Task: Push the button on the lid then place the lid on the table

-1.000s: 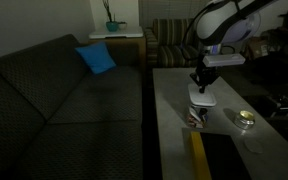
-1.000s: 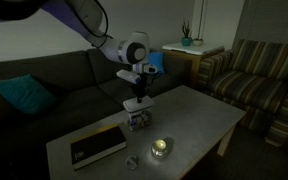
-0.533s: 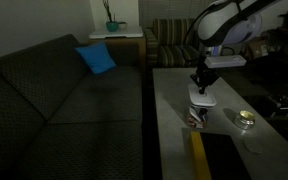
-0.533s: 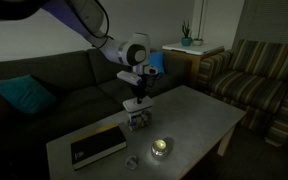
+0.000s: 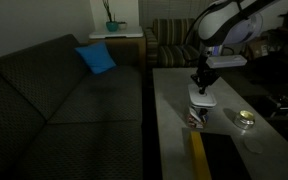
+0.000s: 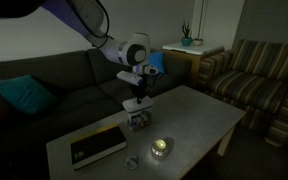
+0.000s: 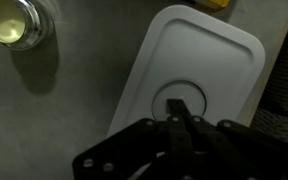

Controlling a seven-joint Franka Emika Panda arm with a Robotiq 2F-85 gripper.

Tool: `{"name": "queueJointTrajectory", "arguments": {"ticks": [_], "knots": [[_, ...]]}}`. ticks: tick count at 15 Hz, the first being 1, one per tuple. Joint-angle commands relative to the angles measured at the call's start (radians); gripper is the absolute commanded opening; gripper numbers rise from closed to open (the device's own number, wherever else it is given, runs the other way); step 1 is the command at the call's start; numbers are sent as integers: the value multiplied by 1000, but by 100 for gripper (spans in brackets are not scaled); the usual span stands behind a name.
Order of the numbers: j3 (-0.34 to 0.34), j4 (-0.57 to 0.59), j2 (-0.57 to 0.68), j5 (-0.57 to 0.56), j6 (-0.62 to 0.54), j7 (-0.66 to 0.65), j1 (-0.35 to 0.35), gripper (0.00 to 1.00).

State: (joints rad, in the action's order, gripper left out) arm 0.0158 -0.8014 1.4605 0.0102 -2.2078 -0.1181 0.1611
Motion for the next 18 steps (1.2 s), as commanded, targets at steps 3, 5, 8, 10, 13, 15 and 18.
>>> {"name": "queueJointTrajectory", "arguments": {"ticks": [3, 5, 8, 10, 13, 15, 18], "knots": [[8, 13, 27, -3, 2, 23, -8, 0], [9, 21, 25, -5, 8, 30, -8, 0], [8, 28, 23, -10, 20, 42, -5, 0], [5, 2, 6, -6, 5, 52, -4, 0], [4, -13, -9, -6, 1, 62, -4, 0], [0, -30, -25, -9, -8, 64, -1, 0], [0, -42, -47, -9, -17, 70, 1, 0]]}}
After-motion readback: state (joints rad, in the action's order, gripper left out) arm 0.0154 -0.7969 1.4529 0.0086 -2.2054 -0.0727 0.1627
